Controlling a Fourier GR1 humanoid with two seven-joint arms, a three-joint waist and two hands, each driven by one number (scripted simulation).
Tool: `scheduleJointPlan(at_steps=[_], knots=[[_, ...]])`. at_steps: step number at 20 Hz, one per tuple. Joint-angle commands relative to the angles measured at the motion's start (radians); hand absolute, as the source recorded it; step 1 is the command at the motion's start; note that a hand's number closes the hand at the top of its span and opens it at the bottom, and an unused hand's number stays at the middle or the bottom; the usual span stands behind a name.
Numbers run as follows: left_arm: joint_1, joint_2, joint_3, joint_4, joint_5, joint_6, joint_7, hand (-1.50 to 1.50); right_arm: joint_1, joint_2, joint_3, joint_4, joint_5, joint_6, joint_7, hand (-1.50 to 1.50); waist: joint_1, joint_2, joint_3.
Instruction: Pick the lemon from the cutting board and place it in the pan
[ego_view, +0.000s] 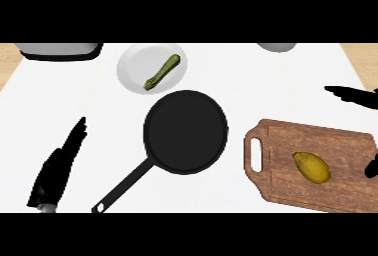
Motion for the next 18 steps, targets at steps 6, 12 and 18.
scheduleJointPlan(at_steps=[6,12,18], knots=[[-0.014,-0.042,0.023,0.023,-0.036,-0.024,0.012,0.0,-0.151,0.106,0.082,-0.017,0.062,0.124,0.238,-1.5,0.002,0.001,0.0],[-0.014,-0.057,0.032,-0.003,-0.059,-0.02,0.04,0.0,-0.105,0.155,0.165,-0.125,0.087,0.179,0.414,-1.5,-0.009,-0.001,0.0],[0.025,-0.025,0.104,-0.008,-0.036,-0.105,0.002,0.0,-0.085,0.179,0.129,-0.185,0.076,0.249,0.495,-1.5,-0.009,-0.001,0.0]])
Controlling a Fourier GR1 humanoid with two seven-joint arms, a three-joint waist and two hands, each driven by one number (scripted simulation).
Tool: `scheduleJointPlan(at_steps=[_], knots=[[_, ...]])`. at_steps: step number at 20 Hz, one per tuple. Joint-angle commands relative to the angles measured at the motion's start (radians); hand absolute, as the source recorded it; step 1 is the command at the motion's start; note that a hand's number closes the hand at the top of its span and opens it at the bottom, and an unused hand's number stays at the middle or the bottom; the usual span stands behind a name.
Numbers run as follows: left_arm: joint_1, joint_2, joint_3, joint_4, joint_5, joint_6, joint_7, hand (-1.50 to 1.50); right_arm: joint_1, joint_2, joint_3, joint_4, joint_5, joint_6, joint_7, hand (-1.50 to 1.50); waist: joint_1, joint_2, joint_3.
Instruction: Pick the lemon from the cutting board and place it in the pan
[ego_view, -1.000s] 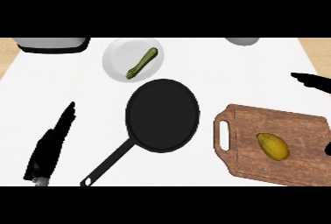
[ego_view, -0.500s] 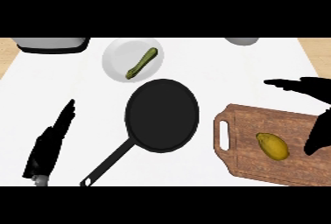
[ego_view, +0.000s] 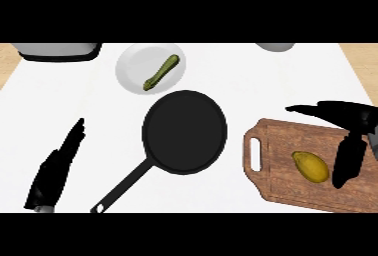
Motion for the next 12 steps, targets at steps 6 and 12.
scheduleJointPlan(at_steps=[6,12], knots=[[-0.045,-0.032,0.046,0.034,-0.03,-0.045,0.025,0.0,0.012,0.044,-0.001,-0.005,0.068,0.108,0.072,-1.5,-0.002,0.001,0.0],[0.008,-0.094,0.006,-0.042,-0.108,-0.002,0.054,0.0,0.108,0.066,0.017,-0.029,0.197,0.072,0.017,-1.5,-0.003,0.0,0.001]])
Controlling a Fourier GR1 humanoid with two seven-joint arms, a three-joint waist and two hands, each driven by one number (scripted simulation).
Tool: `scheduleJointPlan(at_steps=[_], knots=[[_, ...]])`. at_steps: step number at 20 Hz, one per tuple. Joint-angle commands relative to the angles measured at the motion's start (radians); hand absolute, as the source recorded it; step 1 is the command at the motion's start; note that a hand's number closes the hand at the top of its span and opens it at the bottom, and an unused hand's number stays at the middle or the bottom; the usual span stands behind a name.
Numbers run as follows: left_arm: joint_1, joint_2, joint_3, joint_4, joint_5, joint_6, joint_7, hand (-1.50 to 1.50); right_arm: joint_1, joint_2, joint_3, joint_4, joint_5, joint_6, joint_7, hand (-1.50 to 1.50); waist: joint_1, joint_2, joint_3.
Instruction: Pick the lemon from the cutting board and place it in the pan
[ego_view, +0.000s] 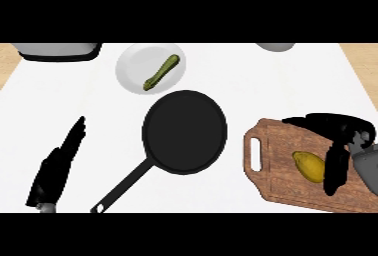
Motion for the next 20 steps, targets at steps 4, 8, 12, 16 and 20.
scheduleJointPlan(at_steps=[4,8,12,16,20], knots=[[0.046,-0.038,0.014,-0.01,-0.041,-0.022,-0.033,0.0,0.053,0.041,0.0,0.004,0.105,0.046,-0.006,-1.5,0.0,0.0,0.0],[-0.031,-0.033,0.051,-0.014,-0.046,-0.056,0.042,0.0,0.008,0.007,-0.052,0.08,0.156,0.091,-0.093,-1.5,0.002,0.001,0.0],[-0.039,-0.093,0.053,0.08,-0.087,-0.048,-0.034,0.0,0.095,0.098,-0.01,0.026,0.232,0.043,-0.064,-1.5,-0.003,0.0,0.0],[-0.028,-0.058,0.119,-0.001,-0.056,-0.112,0.038,0.0,0.088,0.112,-0.029,0.074,0.318,0.046,-0.126,-1.5,-0.001,0.0,0.0],[0.019,-0.067,0.135,-0.029,-0.062,-0.136,0.001,0.0,0.158,0.141,-0.046,0.006,0.346,0.042,-0.109,-1.5,-0.003,-0.001,0.0]])
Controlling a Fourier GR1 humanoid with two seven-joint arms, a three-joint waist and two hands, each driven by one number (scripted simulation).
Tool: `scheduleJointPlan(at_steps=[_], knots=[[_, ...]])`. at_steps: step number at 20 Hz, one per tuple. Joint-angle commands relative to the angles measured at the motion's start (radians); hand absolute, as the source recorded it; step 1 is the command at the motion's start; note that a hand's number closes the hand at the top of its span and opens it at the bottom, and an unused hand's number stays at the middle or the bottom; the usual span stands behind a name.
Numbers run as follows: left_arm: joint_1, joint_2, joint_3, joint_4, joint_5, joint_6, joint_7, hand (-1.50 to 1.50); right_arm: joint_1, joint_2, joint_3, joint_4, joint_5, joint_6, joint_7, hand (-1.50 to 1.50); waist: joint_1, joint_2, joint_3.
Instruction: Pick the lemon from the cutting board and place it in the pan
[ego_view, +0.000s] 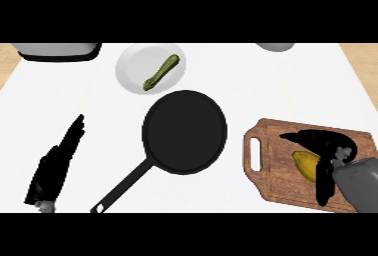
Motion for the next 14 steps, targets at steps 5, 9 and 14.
scheduleJointPlan(at_steps=[5,9,14], knots=[[-0.037,-0.061,0.006,0.042,-0.073,0.007,-0.007,0.0,0.001,0.098,0.014,0.088,0.137,-0.064,-0.069,-1.5,0.001,0.001,0.0],[0.079,-0.001,0.072,-0.01,0.009,-0.082,-0.081,0.0,0.016,0.07,-0.028,0.135,0.144,-0.12,-0.187,1.5,0.004,0.001,0.0],[0.092,-0.056,0.011,-0.087,-0.064,-0.034,0.003,0.0,0.009,0.131,-0.065,0.152,0.113,-0.072,-0.147,1.5,0.007,0.0,0.0]])
